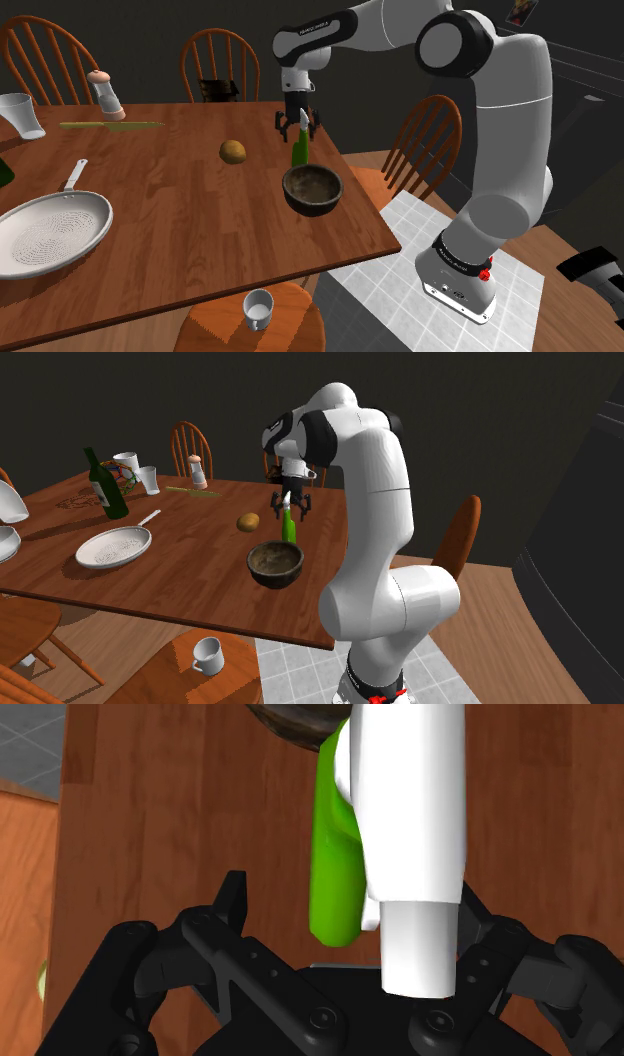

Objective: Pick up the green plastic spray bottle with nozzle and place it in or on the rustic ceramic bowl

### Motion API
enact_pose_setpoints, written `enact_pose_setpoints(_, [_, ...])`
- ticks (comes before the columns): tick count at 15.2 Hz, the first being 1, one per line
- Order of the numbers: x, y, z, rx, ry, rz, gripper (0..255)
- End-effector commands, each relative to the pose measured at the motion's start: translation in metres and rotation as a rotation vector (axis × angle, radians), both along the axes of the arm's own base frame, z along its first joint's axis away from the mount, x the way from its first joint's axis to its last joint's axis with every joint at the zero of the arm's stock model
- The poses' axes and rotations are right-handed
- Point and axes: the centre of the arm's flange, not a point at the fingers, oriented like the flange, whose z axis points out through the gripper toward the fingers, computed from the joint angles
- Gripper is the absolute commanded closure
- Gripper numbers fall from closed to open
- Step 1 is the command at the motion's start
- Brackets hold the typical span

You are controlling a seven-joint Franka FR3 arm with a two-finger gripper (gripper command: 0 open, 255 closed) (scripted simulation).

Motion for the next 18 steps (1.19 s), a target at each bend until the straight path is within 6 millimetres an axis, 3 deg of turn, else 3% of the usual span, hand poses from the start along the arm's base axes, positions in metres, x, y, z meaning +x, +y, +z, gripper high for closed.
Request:
enact_pose_setpoints(1, [-0.0037,0.0016,-0.0053,0.0,-0.001,0.0,0])
enact_pose_setpoints(8, [-0.0036,0.0016,-0.0053,0.0,0.0,0.0,0])
enact_pose_setpoints(9, [-0.0036,0.0016,-0.0053,0.0,0.0,0.0,255])
enact_pose_setpoints(18, [-0.0036,0.0016,-0.0053,0.0,-0.001,0.0,255])
